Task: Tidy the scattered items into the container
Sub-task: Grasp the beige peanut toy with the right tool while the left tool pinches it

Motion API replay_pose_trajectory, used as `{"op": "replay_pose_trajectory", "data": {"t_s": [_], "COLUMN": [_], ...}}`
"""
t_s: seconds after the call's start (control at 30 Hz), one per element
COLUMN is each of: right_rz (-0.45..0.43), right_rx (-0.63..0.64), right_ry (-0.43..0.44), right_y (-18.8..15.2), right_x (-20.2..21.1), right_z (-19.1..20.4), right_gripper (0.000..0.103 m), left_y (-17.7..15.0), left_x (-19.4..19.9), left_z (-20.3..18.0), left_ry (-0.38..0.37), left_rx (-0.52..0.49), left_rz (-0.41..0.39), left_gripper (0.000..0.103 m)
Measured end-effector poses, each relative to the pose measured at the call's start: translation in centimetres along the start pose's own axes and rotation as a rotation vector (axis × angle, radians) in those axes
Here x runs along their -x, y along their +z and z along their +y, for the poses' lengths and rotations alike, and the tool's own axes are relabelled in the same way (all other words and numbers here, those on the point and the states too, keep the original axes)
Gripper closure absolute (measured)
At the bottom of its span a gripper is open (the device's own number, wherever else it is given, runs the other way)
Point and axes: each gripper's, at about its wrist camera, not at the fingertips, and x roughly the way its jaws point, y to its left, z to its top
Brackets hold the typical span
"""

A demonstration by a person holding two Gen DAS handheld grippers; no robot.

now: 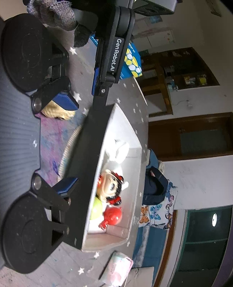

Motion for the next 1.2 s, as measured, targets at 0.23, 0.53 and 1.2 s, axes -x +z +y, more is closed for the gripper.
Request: {"op": "replay_pose_trajectory", "data": {"t_s": [0.23,0.53,1.2], "right_rz": [0.038,0.103,0.153], "right_rx": [0.054,0.105,0.109], "right_ry": [0.051,0.104,0.138], "right_y": [-1.0,-1.7,-1.4], "right_x": [-0.8,-2.4,-4.0], "right_z": [2.0,4.0,4.7], "right_gripper": [0.02,0.028,0.05], "left_y": [-1.1,-1.8,-2.4], "left_x": [0.1,0.2,-1.4], "left_z": [1.0,2.6,3.8], "left_ry": [-0.013,-0.053,-0.097], "left_rx": [0.046,0.125,0.223], "left_rz": [0.048,0.089,0.157], "left_gripper": [0.064,0.063,0.064]}}
